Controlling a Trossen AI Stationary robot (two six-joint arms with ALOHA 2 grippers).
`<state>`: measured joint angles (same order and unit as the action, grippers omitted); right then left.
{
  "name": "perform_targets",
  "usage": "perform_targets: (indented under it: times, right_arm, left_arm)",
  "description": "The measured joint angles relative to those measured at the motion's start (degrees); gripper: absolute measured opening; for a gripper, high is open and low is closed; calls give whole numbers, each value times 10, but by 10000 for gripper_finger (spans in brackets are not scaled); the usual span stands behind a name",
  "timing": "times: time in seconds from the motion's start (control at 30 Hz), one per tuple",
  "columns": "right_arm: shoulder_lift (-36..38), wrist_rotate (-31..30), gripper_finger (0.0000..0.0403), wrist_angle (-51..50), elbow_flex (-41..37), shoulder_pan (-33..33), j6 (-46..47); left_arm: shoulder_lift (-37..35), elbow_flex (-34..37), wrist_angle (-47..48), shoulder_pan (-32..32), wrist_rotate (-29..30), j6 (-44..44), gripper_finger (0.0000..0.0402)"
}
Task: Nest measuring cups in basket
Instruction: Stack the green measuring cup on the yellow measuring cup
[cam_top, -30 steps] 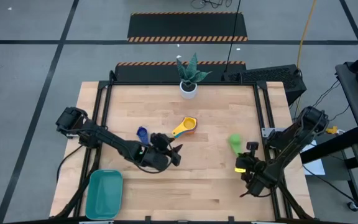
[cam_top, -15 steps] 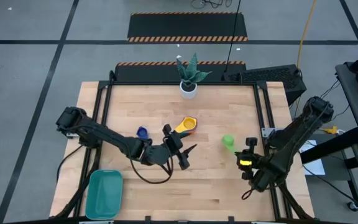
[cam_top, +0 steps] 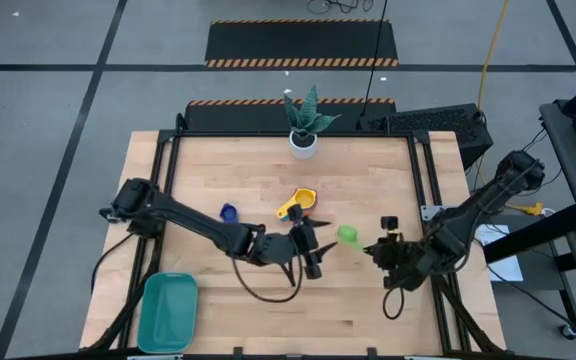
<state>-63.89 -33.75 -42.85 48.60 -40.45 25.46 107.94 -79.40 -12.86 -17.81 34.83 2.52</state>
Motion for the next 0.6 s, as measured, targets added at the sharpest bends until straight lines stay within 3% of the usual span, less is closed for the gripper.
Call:
perform_targets:
  times: [0.3, 0.6]
  right_arm:
    - [-4, 10, 0, 44, 0, 28, -95]
    - [-3, 35, 0, 110, 0, 99, -185]
  left_arm:
    - [16, 0, 10, 24, -95, -49, 244]
    - [16, 0, 44, 38, -101, 3, 244]
